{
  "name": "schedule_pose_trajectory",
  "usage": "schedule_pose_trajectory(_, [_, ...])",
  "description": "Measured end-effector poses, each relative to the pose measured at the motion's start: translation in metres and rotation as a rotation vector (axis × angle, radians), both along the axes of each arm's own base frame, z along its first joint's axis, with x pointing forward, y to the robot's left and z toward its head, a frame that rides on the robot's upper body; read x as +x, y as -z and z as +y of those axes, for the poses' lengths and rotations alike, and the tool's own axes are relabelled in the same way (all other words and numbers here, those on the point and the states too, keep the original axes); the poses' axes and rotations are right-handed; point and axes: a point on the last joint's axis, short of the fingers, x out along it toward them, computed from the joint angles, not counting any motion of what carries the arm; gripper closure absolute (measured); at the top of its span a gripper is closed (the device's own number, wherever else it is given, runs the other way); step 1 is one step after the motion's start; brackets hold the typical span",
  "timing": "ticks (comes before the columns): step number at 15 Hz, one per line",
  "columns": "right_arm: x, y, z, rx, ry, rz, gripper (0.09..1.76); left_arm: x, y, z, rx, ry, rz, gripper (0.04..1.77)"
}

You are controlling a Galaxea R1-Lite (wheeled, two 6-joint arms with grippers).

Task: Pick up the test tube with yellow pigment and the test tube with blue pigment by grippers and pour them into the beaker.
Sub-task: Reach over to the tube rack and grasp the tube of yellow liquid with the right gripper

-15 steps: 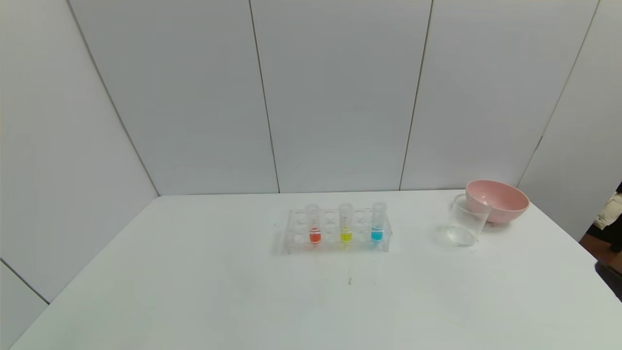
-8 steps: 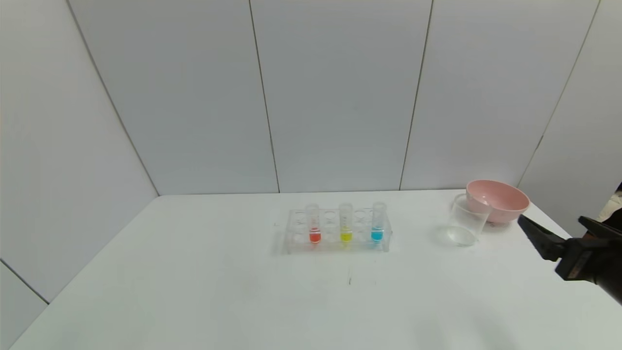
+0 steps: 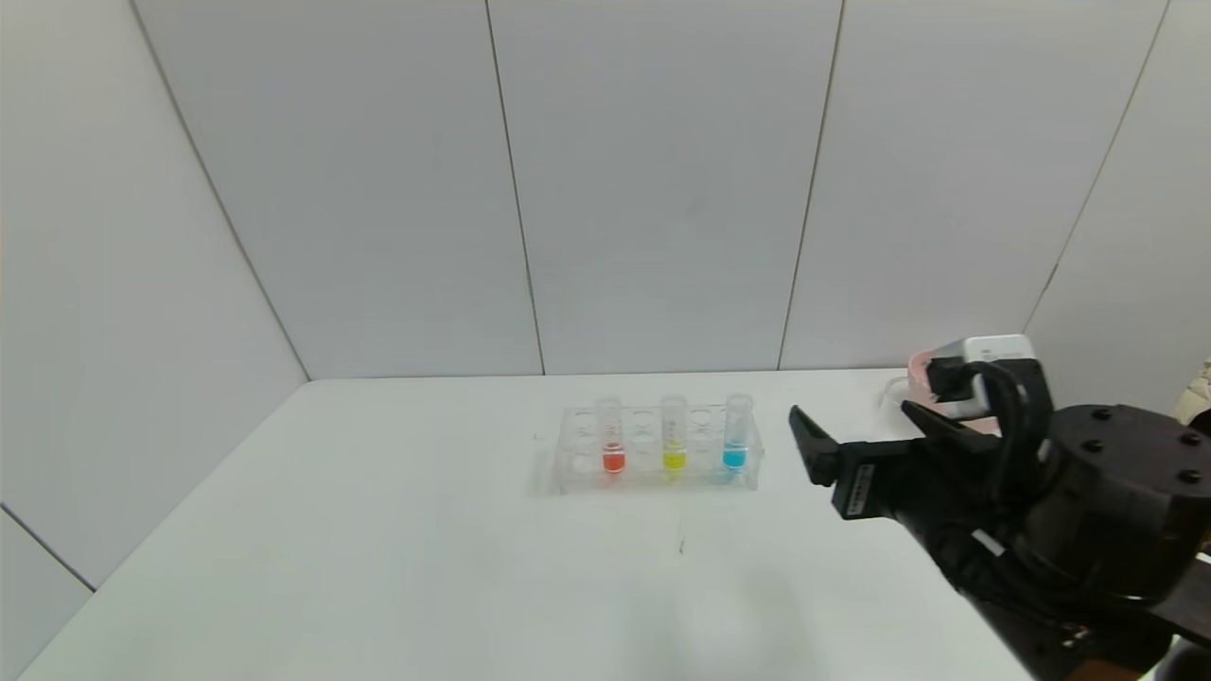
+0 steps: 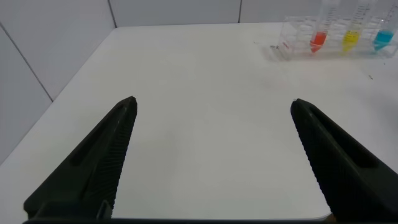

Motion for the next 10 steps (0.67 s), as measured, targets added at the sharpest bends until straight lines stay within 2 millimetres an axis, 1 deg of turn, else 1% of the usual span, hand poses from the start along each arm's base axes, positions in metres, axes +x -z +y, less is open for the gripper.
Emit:
schedule_pose_trajectory(3, [0.001,0.009,0.046,0.012,-0.078,0.014,0.14,0.0,0.0,0.0,0.0,0.0,0.0,0.05])
schedule_pose_trajectory(4, [0.002,0.014,0.058,0.015,-0.09,0.022,0.14,0.0,0.0,0.0,0.0,0.0,0.0,0.05])
schedule_pose_trajectory(7, [0.011,0.031,0.085,0.001,-0.077,0.053,0.14,0.0,0.0,0.0,0.0,0.0,0.0,0.05])
schedule_pose_trajectory(10, [0.022,0.044,0.106,-0.008,-0.024,0.062,0.14,0.0,0.0,0.0,0.0,0.0,0.0,0.05])
